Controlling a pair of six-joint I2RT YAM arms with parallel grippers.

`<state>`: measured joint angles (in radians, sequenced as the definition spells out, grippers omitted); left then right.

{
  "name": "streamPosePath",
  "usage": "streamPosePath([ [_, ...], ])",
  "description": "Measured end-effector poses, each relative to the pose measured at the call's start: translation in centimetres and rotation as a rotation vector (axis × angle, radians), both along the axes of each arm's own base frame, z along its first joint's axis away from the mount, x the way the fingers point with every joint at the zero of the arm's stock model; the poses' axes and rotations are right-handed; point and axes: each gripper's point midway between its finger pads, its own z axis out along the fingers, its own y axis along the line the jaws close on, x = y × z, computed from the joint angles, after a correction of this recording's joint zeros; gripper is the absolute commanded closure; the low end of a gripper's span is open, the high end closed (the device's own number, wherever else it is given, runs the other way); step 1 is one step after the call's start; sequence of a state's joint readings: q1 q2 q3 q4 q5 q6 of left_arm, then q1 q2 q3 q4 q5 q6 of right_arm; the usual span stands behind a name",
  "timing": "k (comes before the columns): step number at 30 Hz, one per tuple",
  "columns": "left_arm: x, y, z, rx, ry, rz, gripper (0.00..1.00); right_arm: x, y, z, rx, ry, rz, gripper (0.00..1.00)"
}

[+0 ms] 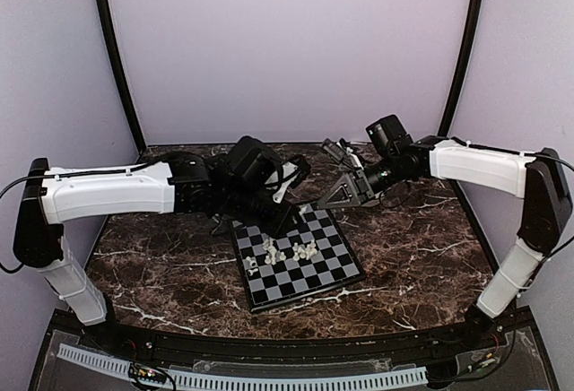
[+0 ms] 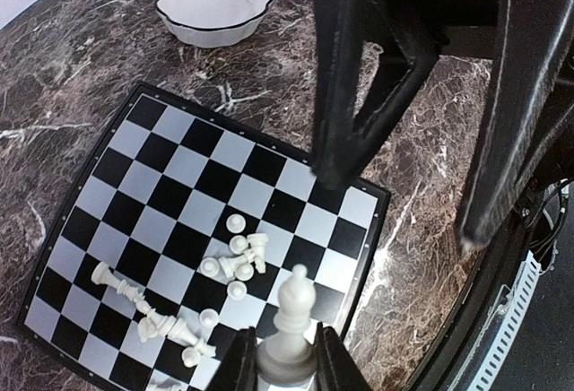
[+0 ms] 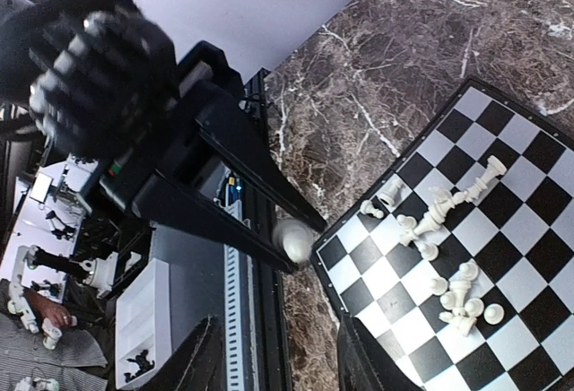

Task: Set up the chess pieces on the board
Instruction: Pass from the left arm to the right

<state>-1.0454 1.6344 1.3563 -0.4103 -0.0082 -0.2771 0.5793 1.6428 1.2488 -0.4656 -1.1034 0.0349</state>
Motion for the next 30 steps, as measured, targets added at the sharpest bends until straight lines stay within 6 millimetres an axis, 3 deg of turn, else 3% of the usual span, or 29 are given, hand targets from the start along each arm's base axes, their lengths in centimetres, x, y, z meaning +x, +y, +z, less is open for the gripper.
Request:
streamPosePath([
  [10,0.0,-3.6,1.2,-0.042,-0.029,-0.077,0.85,0.3,0.8,0.0,0.042,0.088,0.017,0.69],
  [14,0.0,-4.0,1.3,-0.045,-0.035,-0.086,0.86,0.2,0.9,0.3,0.054,0.095,0.021,0.81],
  [23,0.3,-4.1,1.5,-0.04,-0.056,-0.078,0.86,0.3,0.9,0.2,0.054,0.098,0.017,0.87],
  [27,0.6,-4.0,1.5,-0.034,-0.065,-0.064,0.86,0.5,0.7,-0.1,0.049,0.096,0.006,1.0],
  [29,0.7,-4.0,1.3,-0.031,-0.065,-0.058,0.82,0.6,0.7,-0.3,0.044,0.1,0.0,1.0],
  [30,0.7,-4.0,1.3,-0.029,-0.065,-0.056,0.75,0.6,0.6,-0.3,0.044,0.096,-0.001,1.0],
])
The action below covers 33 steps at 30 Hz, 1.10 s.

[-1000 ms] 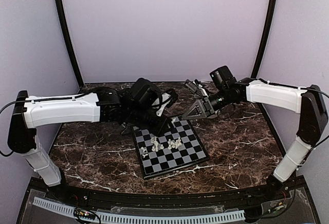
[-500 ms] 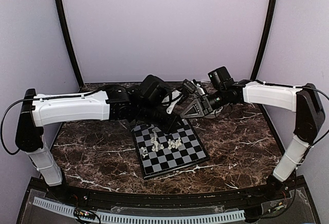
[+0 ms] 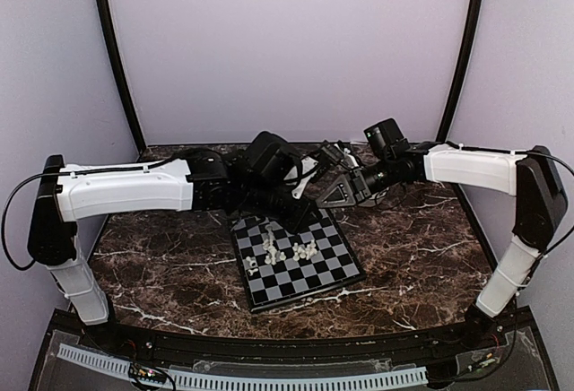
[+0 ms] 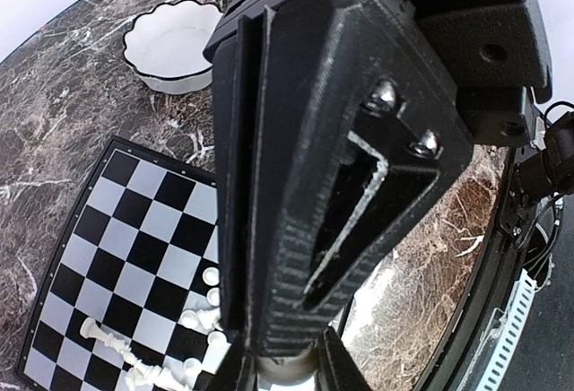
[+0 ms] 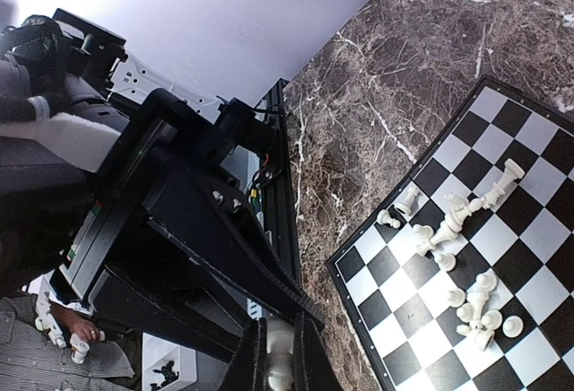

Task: Set up the chess pieces on the board
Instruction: Pass from the left arm to the right, then place the bishop on f1.

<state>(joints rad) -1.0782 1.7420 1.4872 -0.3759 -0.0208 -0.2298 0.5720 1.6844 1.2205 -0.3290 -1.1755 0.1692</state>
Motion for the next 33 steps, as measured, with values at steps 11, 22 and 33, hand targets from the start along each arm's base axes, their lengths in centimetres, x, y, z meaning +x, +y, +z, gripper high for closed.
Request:
streamPosePath([
  [11,0.1,2.6,-1.3,0.039,0.008,0.104,0.44,0.5,-1.8,-2.2,-0.137,-0.252,-0.04,1.0],
  [22,-3.4,16.5,-4.9,-0.089,0.143,0.556,0.47,-4.0,-4.5,-11.7,-0.478,-0.714,0.172,1.0],
  [33,-3.3,18.9,-6.2,-0.198,0.211,0.753,0.45,-6.1,-4.5,-14.4,-0.564,-0.894,0.333,1.0],
])
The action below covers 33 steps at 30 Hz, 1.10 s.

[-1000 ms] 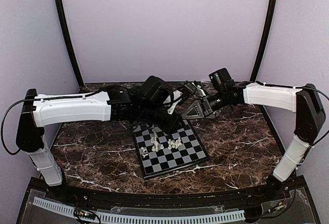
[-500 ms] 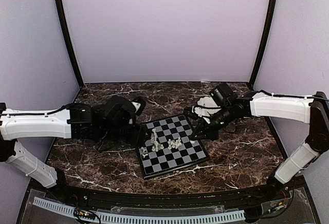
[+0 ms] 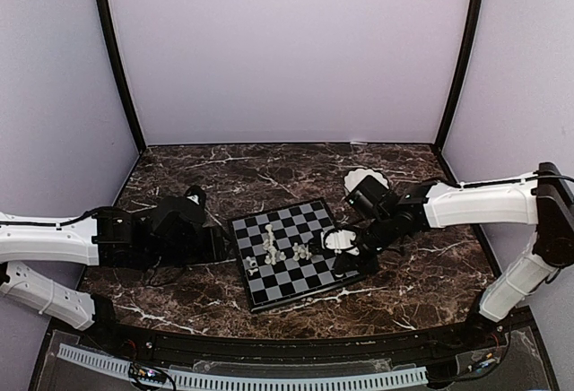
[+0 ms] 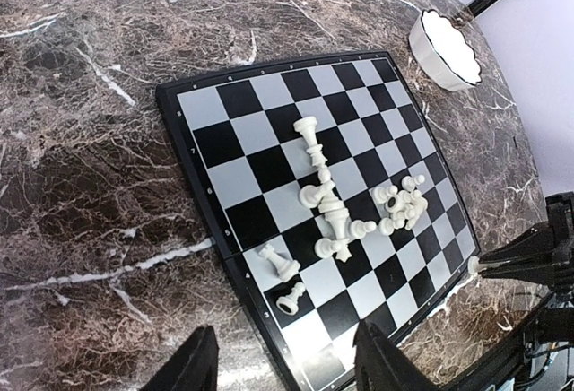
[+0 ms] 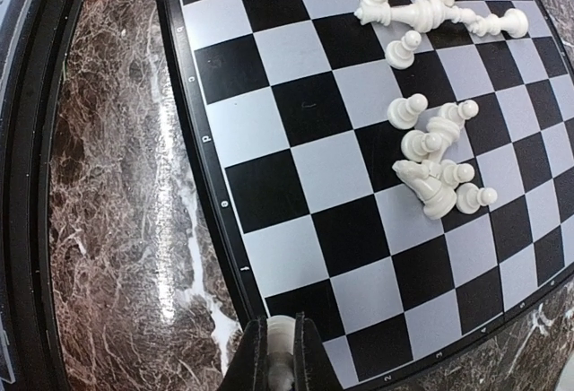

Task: Set up the chess pieces on the board
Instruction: Place the bishop on f1.

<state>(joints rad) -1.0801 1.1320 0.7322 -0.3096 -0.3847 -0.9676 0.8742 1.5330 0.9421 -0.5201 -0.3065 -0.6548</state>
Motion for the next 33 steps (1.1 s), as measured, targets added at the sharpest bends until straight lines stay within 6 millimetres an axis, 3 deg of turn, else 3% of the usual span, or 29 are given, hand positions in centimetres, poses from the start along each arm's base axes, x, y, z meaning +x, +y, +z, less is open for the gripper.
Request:
streamPosePath([
  [8,-0.1,-0.3,-0.2,-0.025,0.023,0.013,0.47,-0.9,0.6,-1.7,-0.046,0.003,0.067,1.0],
  [19,-0.2,-0.6,-0.1,-0.044,0.03,0.007,0.48,-0.4,2.3,-1.4,-0.027,-0.011,0.084,1.0],
  [33,-0.3,-0.8,-0.1,-0.058,0.041,0.012,0.48,0.0,2.7,-1.9,-0.023,-0.005,0.056,0.98],
])
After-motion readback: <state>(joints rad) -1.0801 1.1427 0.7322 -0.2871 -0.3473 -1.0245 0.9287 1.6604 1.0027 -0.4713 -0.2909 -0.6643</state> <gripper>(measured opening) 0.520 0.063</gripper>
